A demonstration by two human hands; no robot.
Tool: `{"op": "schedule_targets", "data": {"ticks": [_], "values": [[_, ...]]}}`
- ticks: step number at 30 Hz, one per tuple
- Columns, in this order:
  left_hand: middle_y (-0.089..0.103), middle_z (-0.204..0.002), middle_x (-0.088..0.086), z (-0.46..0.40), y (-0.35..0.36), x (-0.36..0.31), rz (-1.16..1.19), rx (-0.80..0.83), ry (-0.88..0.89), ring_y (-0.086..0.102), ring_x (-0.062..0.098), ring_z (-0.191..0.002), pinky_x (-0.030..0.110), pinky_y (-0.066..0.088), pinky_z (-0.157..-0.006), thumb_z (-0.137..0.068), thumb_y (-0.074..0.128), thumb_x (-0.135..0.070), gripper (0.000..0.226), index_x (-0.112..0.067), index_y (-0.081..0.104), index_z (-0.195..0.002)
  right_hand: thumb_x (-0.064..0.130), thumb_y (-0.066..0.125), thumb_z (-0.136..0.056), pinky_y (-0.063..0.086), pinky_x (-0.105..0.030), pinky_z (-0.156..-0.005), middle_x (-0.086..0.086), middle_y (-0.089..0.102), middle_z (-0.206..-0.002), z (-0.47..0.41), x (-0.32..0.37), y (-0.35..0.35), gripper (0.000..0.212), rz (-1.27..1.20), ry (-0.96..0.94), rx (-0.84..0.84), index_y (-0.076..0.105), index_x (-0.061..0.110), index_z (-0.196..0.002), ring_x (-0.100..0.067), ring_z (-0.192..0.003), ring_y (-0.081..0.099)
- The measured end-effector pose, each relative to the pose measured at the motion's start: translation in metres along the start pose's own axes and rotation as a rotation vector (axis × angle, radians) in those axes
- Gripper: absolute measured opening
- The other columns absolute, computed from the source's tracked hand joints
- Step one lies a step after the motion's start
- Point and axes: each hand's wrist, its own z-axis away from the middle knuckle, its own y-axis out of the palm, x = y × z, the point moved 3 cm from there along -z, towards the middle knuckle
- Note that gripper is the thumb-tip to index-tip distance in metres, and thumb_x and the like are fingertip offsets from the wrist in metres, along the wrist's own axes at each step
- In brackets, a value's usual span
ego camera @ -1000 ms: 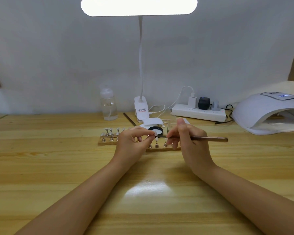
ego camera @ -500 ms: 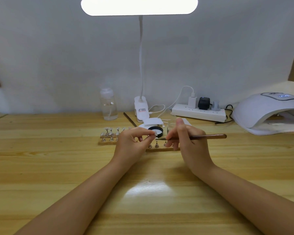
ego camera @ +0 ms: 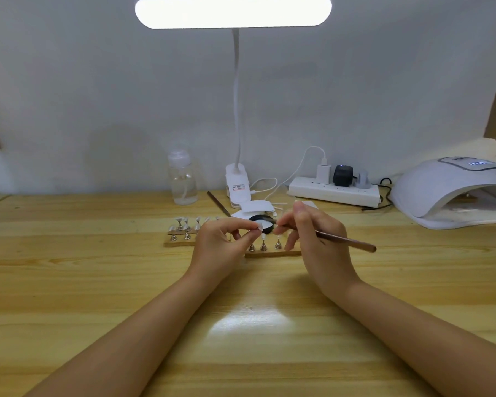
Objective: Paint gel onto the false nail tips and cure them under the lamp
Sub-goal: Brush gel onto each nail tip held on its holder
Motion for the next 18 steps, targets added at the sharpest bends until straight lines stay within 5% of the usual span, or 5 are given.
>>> {"op": "schedule_targets", "data": {"ticks": [4, 9, 15, 18], "values": [[0.064, -0.071, -0.015, 0.0001, -0.0010, -0.0009, -0.003, 0.013, 0.032, 0.049, -0.002, -0.061, 0.006, 0.039, -0.060, -0.071, 0.074, -0.003, 0.017, -0.019, 0.072, -0.075, 0.049, 0.039, -0.081, 0.046, -0.017, -0.048, -0.008, 0.062, -0.051, 0.0017, -0.0007, -0.0018, 0.050, -0.059, 0.045, -0.028, 0.064, 0.012, -0.059, -0.013, -0.046, 0.058], [0.064, -0.074, -0.014, -0.0001, -0.0008, -0.0008, 0.022, 0.008, 0.038, 0.050, -0.002, -0.062, 0.007, 0.038, -0.058, -0.070, 0.075, -0.002, 0.019, -0.021, 0.070, -0.071, 0.025, 0.040, -0.096, 0.045, -0.019, -0.048, -0.005, 0.066, -0.063, -0.0008, -0.0033, -0.0039, 0.039, -0.042, 0.043, -0.065, 0.063, 0.016, -0.065, -0.014, -0.046, 0.053], [0.062, -0.068, -0.014, 0.0001, -0.0011, 0.0013, 0.033, 0.002, 0.015, 0.046, -0.001, -0.058, 0.008, 0.038, -0.057, -0.069, 0.076, -0.004, 0.027, -0.028, 0.065, -0.066, 0.045, 0.039, -0.083, 0.045, -0.018, -0.047, -0.007, 0.064, -0.054, 0.0043, 0.0000, 0.0021, 0.048, -0.057, 0.054, 0.007, 0.065, 0.011, -0.062, -0.012, -0.047, 0.057], [0.063, -0.070, -0.010, -0.0001, -0.0009, 0.0014, 0.038, 0.001, 0.008, 0.046, 0.003, -0.060, 0.008, 0.038, -0.059, -0.069, 0.076, -0.003, 0.025, -0.026, 0.066, -0.066, 0.032, 0.040, -0.093, 0.046, -0.019, -0.048, -0.006, 0.064, -0.057, 0.0029, -0.0008, -0.0011, 0.043, -0.065, 0.048, -0.040, 0.064, 0.012, -0.063, -0.013, -0.047, 0.056]]}}
